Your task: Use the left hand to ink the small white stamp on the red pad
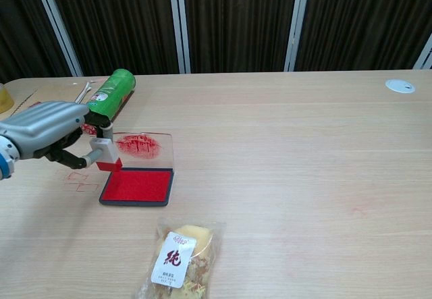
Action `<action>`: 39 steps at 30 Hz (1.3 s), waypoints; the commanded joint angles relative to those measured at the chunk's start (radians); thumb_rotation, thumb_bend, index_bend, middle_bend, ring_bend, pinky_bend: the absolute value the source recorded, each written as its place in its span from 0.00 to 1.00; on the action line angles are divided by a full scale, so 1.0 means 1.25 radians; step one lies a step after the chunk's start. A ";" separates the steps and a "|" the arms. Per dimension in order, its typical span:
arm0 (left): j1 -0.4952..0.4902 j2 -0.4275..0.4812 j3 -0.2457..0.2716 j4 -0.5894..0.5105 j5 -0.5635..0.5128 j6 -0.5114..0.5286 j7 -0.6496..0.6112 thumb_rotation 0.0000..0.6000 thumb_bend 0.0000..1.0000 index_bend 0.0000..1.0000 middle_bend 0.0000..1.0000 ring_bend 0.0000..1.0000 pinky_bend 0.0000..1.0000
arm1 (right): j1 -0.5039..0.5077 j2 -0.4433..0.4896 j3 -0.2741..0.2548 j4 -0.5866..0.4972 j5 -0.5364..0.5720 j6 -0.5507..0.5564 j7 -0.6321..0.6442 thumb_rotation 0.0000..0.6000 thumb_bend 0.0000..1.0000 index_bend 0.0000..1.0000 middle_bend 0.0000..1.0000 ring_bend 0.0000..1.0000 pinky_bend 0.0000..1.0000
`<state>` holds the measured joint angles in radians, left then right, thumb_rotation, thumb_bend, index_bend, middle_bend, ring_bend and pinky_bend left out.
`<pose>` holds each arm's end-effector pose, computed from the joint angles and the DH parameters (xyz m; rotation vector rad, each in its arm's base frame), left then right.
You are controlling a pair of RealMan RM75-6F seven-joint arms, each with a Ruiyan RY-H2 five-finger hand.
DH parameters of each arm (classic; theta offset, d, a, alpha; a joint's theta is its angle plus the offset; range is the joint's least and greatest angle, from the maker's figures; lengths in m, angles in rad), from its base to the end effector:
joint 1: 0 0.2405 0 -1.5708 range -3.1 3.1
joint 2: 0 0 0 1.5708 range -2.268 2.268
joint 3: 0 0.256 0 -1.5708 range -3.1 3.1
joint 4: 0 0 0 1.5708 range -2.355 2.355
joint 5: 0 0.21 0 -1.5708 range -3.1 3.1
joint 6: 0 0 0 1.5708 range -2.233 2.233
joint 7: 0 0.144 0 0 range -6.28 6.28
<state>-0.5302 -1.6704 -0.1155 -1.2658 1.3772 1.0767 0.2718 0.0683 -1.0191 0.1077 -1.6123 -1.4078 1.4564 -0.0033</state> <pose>-0.2132 0.3027 -0.0364 -1.8231 -0.8517 -0.8938 -0.3282 -0.1876 0.2025 1.3039 -0.8482 0.8044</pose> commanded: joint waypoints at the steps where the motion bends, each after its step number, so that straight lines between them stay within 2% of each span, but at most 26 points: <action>1: -0.011 -0.024 0.000 0.017 -0.008 -0.011 0.019 1.00 0.45 0.52 0.47 0.83 0.92 | 0.001 0.000 0.001 0.003 0.004 -0.002 0.003 1.00 0.00 0.00 0.00 0.00 0.00; 20: -0.014 -0.111 0.028 0.116 0.006 0.003 0.028 1.00 0.45 0.52 0.48 0.83 0.92 | 0.004 0.001 0.004 0.011 0.012 -0.013 0.016 1.00 0.00 0.00 0.00 0.00 0.00; 39: 0.001 -0.146 0.046 0.168 0.009 0.007 0.004 1.00 0.45 0.52 0.48 0.83 0.92 | 0.005 0.003 0.005 0.012 0.015 -0.016 0.024 1.00 0.00 0.00 0.00 0.00 0.00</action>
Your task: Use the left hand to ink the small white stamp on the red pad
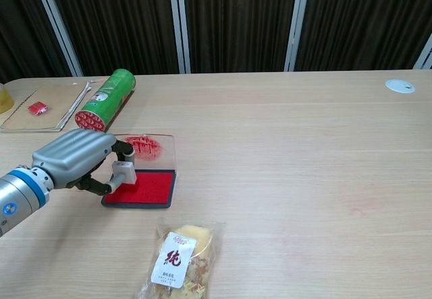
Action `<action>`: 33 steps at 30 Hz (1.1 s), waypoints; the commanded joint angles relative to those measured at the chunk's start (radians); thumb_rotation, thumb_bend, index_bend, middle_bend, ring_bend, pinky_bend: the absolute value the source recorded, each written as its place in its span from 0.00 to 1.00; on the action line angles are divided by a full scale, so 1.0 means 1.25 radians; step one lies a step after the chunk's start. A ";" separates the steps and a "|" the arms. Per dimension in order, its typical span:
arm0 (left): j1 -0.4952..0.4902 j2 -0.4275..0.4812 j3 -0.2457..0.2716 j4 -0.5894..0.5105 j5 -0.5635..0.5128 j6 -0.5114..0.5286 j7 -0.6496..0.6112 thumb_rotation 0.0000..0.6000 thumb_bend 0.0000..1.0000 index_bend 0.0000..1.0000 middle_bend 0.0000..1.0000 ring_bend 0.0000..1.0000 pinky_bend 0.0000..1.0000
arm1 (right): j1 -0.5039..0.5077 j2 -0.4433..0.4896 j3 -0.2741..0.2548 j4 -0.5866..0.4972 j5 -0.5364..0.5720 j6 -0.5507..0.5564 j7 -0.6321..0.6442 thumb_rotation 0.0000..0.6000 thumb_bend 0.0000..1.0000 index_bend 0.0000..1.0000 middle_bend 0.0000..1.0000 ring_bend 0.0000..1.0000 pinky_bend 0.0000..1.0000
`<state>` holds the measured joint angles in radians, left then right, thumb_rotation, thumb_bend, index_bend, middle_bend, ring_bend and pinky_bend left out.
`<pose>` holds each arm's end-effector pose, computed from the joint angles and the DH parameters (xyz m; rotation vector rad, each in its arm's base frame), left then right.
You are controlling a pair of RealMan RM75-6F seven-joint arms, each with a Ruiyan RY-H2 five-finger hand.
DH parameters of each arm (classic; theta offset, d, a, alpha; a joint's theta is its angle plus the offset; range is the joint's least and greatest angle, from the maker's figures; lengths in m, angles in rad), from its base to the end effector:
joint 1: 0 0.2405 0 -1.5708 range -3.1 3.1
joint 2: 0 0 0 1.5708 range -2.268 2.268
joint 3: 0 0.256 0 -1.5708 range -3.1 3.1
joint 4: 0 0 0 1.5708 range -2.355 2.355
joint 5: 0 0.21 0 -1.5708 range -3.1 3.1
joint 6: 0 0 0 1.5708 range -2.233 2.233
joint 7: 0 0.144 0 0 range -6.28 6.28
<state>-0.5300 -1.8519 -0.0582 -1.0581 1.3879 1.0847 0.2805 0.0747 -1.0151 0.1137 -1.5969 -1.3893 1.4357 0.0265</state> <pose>-0.2184 0.2884 -0.0877 -1.8714 -0.8254 -0.8315 -0.3331 -0.1909 0.2054 1.2905 -0.8694 0.8034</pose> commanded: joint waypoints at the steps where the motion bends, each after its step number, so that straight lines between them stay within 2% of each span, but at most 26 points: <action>1: 0.001 0.000 0.000 0.002 0.002 0.002 -0.004 1.00 0.45 0.52 0.48 0.83 0.92 | 0.000 0.000 0.000 0.000 0.000 0.000 0.000 1.00 0.00 0.00 0.00 0.00 0.00; 11: 0.000 0.027 -0.012 -0.034 0.020 0.034 -0.015 1.00 0.45 0.52 0.48 0.83 0.92 | -0.002 0.003 -0.001 -0.004 -0.004 0.005 0.003 1.00 0.00 0.00 0.00 0.00 0.00; 23: 0.010 0.119 -0.041 -0.128 0.011 0.069 -0.020 1.00 0.45 0.52 0.48 0.83 0.92 | -0.004 0.006 -0.002 -0.009 -0.009 0.010 0.005 1.00 0.00 0.00 0.00 0.00 0.00; 33: 0.040 0.149 -0.031 -0.087 -0.027 0.052 -0.059 1.00 0.45 0.52 0.48 0.82 0.91 | -0.007 0.008 -0.006 -0.018 -0.019 0.016 0.001 1.00 0.00 0.00 0.00 0.00 0.00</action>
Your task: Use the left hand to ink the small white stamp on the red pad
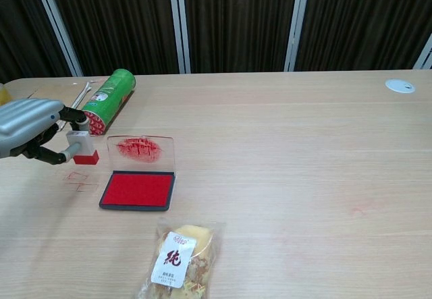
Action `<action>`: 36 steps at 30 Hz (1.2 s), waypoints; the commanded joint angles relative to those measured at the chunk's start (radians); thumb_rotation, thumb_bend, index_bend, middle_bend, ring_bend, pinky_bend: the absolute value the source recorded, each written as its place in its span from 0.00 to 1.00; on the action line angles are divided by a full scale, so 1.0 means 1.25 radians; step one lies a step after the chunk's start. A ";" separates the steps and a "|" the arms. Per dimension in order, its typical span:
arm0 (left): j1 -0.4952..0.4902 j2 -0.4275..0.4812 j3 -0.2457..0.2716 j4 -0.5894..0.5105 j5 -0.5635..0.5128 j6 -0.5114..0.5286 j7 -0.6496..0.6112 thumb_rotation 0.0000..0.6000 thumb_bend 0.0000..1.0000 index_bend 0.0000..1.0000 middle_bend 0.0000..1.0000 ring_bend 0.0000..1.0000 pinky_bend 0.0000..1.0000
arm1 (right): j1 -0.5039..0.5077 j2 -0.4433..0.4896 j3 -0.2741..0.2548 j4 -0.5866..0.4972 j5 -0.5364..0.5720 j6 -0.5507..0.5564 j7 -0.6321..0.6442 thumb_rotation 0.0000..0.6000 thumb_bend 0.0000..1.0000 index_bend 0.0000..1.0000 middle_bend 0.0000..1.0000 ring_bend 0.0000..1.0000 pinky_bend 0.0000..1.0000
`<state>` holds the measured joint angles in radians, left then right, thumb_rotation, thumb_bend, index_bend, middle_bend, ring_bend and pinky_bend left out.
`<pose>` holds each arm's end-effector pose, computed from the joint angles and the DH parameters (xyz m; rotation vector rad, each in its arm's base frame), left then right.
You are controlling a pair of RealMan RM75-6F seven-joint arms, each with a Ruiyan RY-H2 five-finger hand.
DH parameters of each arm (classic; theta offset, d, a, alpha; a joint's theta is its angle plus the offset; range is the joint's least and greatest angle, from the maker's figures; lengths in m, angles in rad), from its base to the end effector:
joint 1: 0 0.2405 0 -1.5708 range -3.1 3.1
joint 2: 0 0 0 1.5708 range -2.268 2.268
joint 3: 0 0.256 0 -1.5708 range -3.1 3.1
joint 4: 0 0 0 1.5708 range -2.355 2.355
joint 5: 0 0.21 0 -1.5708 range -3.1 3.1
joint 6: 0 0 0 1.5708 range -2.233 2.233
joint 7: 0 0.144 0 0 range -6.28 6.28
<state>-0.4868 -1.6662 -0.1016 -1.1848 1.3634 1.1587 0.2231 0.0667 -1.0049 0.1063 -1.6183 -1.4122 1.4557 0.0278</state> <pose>-0.2459 0.3027 -0.0183 -1.7075 -0.8365 -0.8716 -0.3275 -0.1868 0.2059 1.3003 -0.8642 0.8226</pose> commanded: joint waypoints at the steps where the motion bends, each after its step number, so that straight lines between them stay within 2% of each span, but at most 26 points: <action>1: 0.007 0.000 0.005 0.021 -0.009 -0.010 -0.017 1.00 0.45 0.52 0.47 0.82 0.91 | -0.001 0.000 -0.001 -0.001 -0.001 0.001 -0.001 1.00 0.00 0.00 0.00 0.00 0.00; 10: 0.007 -0.021 0.015 0.073 -0.007 -0.026 -0.036 1.00 0.45 0.51 0.42 0.81 0.91 | 0.000 0.000 -0.001 0.000 0.003 -0.003 -0.003 1.00 0.00 0.00 0.00 0.00 0.00; 24: 0.010 -0.048 0.024 0.113 -0.007 -0.039 -0.041 1.00 0.44 0.48 0.39 0.80 0.89 | 0.001 -0.001 0.001 0.003 0.007 -0.006 0.002 1.00 0.00 0.00 0.00 0.00 0.00; 27: 0.011 -0.051 0.026 0.117 -0.006 -0.040 -0.043 1.00 0.41 0.45 0.38 0.79 0.89 | 0.001 -0.002 0.001 0.003 0.008 -0.007 0.001 1.00 0.00 0.00 0.00 0.00 0.00; 33: 0.014 -0.049 0.030 0.114 0.000 -0.037 -0.043 1.00 0.29 0.40 0.36 0.79 0.89 | 0.001 -0.002 0.001 0.002 0.008 -0.006 0.002 1.00 0.00 0.00 0.00 0.00 0.00; 36: 0.016 -0.046 0.032 0.108 0.001 -0.035 -0.042 1.00 0.28 0.37 0.35 0.79 0.88 | 0.001 -0.001 0.001 0.002 0.008 -0.005 0.003 1.00 0.00 0.00 0.00 0.00 0.00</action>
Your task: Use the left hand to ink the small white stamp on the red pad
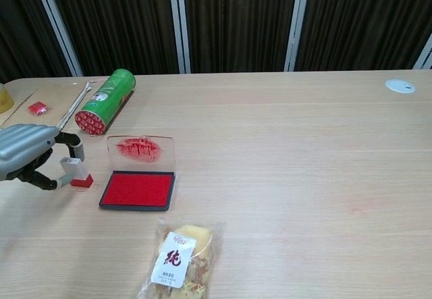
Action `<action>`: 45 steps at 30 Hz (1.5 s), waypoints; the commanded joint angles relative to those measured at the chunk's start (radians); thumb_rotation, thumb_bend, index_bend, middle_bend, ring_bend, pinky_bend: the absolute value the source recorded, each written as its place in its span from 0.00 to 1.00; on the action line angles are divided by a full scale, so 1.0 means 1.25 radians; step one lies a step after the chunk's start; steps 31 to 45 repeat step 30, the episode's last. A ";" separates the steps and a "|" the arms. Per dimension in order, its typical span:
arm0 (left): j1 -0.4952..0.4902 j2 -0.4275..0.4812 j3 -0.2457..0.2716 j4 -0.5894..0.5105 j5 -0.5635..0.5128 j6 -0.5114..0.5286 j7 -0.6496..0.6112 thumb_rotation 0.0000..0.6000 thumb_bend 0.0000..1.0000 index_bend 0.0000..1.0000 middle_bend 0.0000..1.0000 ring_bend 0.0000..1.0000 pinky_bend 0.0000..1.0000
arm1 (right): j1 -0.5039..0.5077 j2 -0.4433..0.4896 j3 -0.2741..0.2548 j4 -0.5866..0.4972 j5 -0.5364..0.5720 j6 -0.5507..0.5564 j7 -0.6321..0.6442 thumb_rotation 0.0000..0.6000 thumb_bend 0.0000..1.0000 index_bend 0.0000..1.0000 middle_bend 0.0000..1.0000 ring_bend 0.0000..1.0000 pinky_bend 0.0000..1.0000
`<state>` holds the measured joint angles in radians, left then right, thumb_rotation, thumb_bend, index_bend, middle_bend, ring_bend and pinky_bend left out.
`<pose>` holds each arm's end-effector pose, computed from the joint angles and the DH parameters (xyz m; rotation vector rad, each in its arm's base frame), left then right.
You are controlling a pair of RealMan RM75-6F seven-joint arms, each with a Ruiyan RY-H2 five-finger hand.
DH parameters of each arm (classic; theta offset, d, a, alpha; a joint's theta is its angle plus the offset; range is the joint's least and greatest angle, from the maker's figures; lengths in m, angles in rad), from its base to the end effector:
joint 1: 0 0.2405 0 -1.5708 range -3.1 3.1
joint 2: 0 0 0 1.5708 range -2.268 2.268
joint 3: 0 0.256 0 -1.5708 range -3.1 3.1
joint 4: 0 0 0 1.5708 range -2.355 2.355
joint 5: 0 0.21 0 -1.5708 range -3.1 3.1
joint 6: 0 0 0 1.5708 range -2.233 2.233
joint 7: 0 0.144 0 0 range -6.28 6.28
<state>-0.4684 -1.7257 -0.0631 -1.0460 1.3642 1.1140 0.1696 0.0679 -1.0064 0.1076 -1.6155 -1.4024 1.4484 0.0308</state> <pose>-0.2738 0.2958 -0.0361 -1.7336 -0.8724 -0.7796 -0.3294 -0.1874 0.2057 1.2939 -0.8732 0.8174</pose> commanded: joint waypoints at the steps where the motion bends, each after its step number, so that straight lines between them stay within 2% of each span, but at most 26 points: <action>1: 0.002 0.003 0.001 -0.004 0.001 0.001 0.002 1.00 0.28 0.36 0.35 0.79 0.88 | 0.000 0.001 0.000 -0.001 -0.001 0.001 0.001 1.00 0.00 0.00 0.00 0.00 0.00; 11: 0.014 0.043 -0.002 -0.060 0.016 0.040 0.001 1.00 0.27 0.34 0.28 0.77 0.86 | -0.002 0.006 -0.001 -0.006 -0.006 0.004 0.009 1.00 0.00 0.00 0.00 0.00 0.00; 15: 0.036 0.112 -0.009 -0.147 0.045 0.115 -0.001 1.00 0.19 0.32 0.24 0.70 0.81 | -0.004 0.010 -0.003 -0.011 -0.014 0.009 0.015 1.00 0.00 0.00 0.00 0.00 0.00; 17: 0.051 0.154 -0.016 -0.196 0.059 0.161 0.000 1.00 0.08 0.27 0.16 0.57 0.69 | -0.005 0.012 -0.005 -0.012 -0.018 0.010 0.017 1.00 0.00 0.00 0.00 0.00 0.00; 19: 0.070 0.195 -0.018 -0.242 0.070 0.204 0.015 1.00 0.00 0.12 0.03 0.29 0.37 | -0.005 0.013 -0.006 -0.014 -0.022 0.010 0.021 1.00 0.00 0.00 0.00 0.00 0.00; 21: 0.094 0.238 -0.014 -0.290 0.069 0.235 0.055 1.00 0.00 0.02 0.00 0.08 0.12 | -0.005 0.014 -0.008 -0.015 -0.025 0.010 0.024 1.00 0.00 0.00 0.00 0.00 0.00; 22: 0.105 0.260 -0.010 -0.319 0.066 0.246 0.077 1.00 0.00 0.00 0.00 0.02 0.04 | -0.005 0.015 -0.009 -0.015 -0.028 0.010 0.025 1.00 0.00 0.00 0.00 0.00 0.00; 23: 0.118 0.281 -0.007 -0.350 0.064 0.261 0.093 1.00 0.00 0.00 0.00 0.00 0.01 | -0.005 0.016 -0.009 -0.016 -0.030 0.011 0.027 1.00 0.00 0.00 0.00 0.00 0.00; 27: 0.166 0.358 0.011 -0.472 0.057 0.310 0.143 1.00 0.00 0.00 0.00 0.00 0.00 | -0.008 0.020 -0.009 -0.022 -0.040 0.023 0.036 1.00 0.00 0.00 0.00 0.00 0.00; 30: 0.192 0.394 0.019 -0.531 0.054 0.340 0.186 1.00 0.00 0.00 0.00 0.00 0.00 | -0.010 0.021 -0.008 -0.022 -0.051 0.035 0.037 1.00 0.00 0.00 0.00 0.00 0.00; 45: 0.192 0.394 0.019 -0.531 0.054 0.340 0.186 1.00 0.00 0.00 0.00 0.00 0.00 | -0.010 0.021 -0.008 -0.022 -0.051 0.035 0.037 1.00 0.00 0.00 0.00 0.00 0.00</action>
